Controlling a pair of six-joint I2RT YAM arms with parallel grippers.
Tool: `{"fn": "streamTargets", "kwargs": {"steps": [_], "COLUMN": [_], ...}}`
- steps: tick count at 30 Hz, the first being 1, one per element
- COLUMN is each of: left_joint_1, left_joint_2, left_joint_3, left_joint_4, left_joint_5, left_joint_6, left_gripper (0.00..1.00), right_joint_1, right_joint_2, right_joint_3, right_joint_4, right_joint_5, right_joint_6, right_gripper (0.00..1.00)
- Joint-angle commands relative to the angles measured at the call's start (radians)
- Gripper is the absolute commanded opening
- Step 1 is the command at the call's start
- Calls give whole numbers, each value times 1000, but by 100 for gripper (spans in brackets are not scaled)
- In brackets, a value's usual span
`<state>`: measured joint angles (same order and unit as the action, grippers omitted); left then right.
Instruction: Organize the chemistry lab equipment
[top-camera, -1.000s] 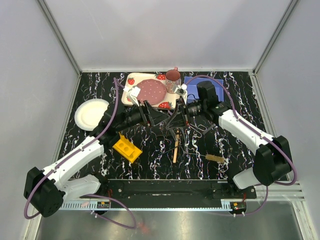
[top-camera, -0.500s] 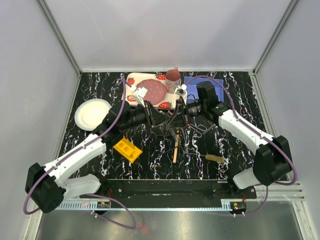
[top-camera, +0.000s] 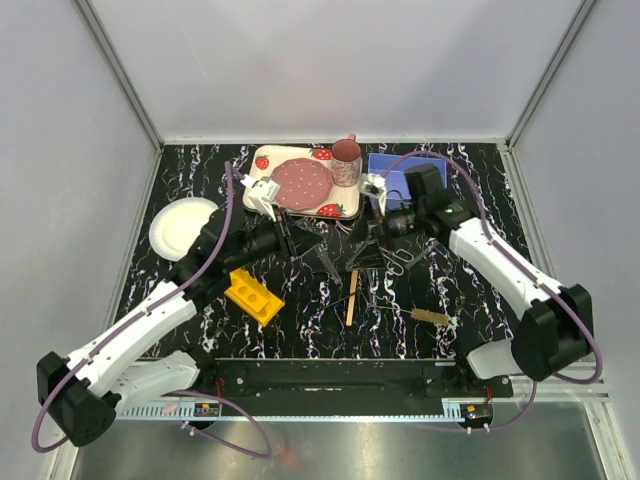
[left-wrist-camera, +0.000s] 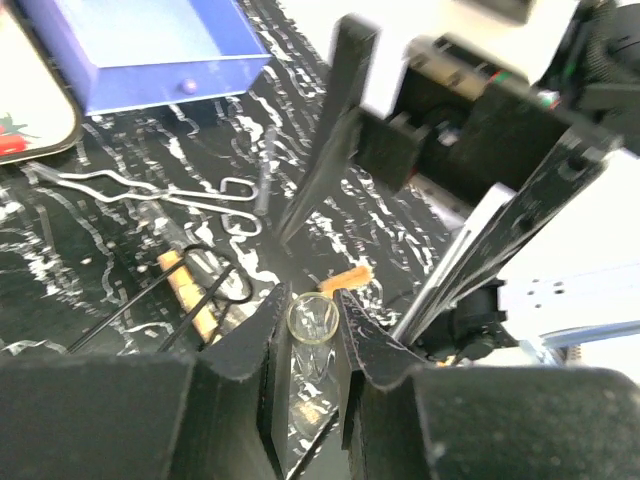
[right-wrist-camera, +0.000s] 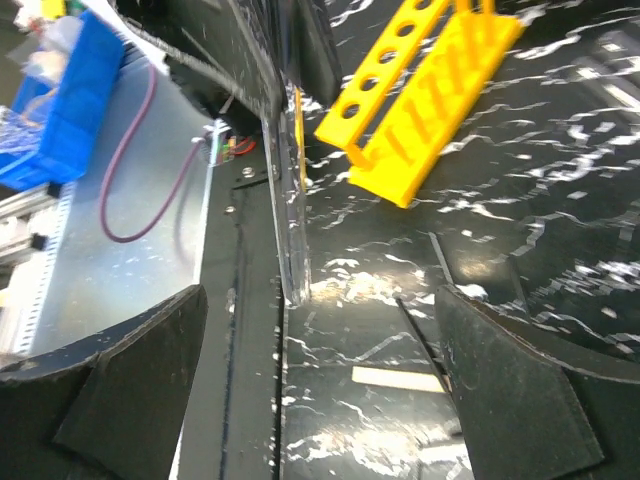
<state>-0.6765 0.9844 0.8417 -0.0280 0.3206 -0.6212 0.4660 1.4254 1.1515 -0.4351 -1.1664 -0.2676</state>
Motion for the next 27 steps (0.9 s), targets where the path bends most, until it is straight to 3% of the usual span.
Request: {"fn": "streamTargets", "kwargs": {"steps": [1, 7, 14, 24, 27], "left_joint_1": [20, 31, 43, 95, 149], "left_joint_2": [-78, -167, -213, -222, -224], "left_joint_3": [28, 91, 183, 228, 200], "left_joint_4": [-153, -375, -579, -638, -612], "left_joint_5": [-129, -305, -534, -825, -847], "left_joint_6": [119, 245, 356, 388, 376], "left_gripper": [17, 17, 18, 19, 19], "right_joint_1": [-136, -224, -282, -323, -328], "right_joint_2": [-141, -243, -272, -309, -304], "right_joint_3": [-7, -78, -156, -237, -239], "right_joint_4": [-108, -117, -94, -33, -33], "right_joint_5": [37, 178, 171, 165, 168], "right_joint_6": [-151, -176, -199, -208, -208], "right_gripper": [99, 100, 100, 100, 100]}}
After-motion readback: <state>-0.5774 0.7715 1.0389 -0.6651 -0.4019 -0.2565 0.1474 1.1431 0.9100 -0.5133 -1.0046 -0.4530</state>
